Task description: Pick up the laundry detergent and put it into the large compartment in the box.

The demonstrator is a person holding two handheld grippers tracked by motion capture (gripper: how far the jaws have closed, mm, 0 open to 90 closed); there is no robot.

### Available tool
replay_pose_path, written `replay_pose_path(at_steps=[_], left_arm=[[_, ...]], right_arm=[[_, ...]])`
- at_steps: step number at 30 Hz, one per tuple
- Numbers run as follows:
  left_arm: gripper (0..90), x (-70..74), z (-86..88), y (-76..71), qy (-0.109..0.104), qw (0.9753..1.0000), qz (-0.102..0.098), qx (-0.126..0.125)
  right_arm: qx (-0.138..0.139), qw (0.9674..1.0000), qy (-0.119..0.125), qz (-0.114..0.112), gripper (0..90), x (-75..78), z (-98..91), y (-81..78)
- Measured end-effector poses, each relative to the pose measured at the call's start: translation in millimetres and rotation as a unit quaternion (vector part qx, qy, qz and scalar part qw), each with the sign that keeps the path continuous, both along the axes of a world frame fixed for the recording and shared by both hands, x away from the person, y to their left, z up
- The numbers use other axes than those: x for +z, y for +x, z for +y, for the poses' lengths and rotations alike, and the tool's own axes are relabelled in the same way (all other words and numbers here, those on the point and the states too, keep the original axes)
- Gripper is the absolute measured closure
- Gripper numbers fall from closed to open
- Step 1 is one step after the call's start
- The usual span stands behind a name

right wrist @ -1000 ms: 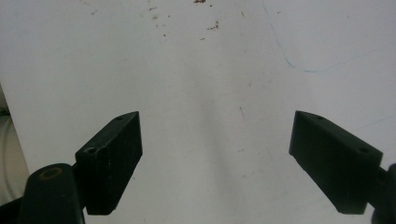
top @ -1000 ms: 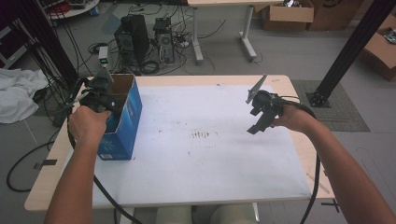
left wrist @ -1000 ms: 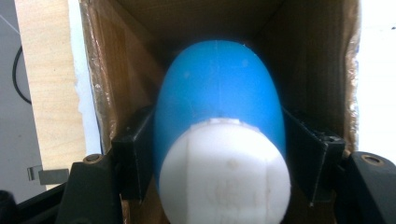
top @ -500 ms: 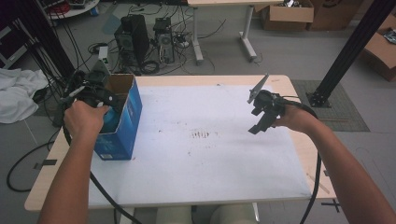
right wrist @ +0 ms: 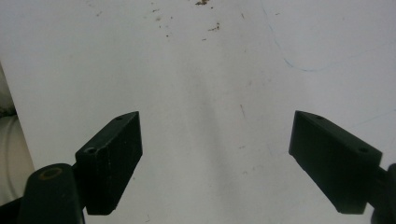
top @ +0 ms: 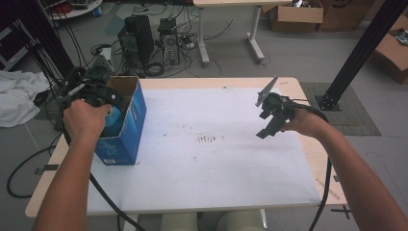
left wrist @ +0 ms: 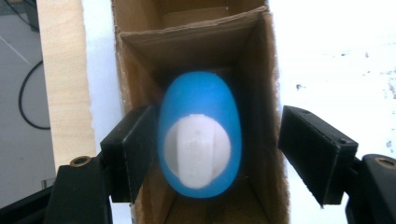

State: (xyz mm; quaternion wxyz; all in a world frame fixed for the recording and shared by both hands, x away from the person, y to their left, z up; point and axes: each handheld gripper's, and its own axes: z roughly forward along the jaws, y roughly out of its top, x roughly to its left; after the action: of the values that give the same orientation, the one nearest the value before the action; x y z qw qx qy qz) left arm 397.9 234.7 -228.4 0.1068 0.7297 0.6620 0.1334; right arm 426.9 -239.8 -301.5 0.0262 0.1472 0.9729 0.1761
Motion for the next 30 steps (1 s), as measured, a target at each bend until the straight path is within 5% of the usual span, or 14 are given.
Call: replay_pose_path(at_steps=[10, 18, 26, 30], left_arm=[[22.9, 9.0, -7.7, -3.5, -0.010, 0.9998, -0.009, -0.015], [21.2, 21.7, -21.9, -6.7, -0.010, 0.9985, -0.019, -0.050], [20.7, 38.7, -43.0, -13.3, -0.011, 0.9942, -0.041, -0.099], [20.5, 46.0, -55.5, -15.9, -0.009, 0.9900, -0.048, -0.133]], right_arm=[[-0.001, 1.0000, 0.000, -0.003, 17.2, 3.0, -0.8, -2.6], [-0.002, 1.0000, 0.000, -0.004, 17.3, 4.3, -1.7, -4.0], [-0.003, 1.0000, 0.001, -0.005, 17.2, 5.4, -2.5, -5.4], [-0.003, 1.0000, 0.001, -0.006, 17.2, 6.0, -3.0, -6.0]])
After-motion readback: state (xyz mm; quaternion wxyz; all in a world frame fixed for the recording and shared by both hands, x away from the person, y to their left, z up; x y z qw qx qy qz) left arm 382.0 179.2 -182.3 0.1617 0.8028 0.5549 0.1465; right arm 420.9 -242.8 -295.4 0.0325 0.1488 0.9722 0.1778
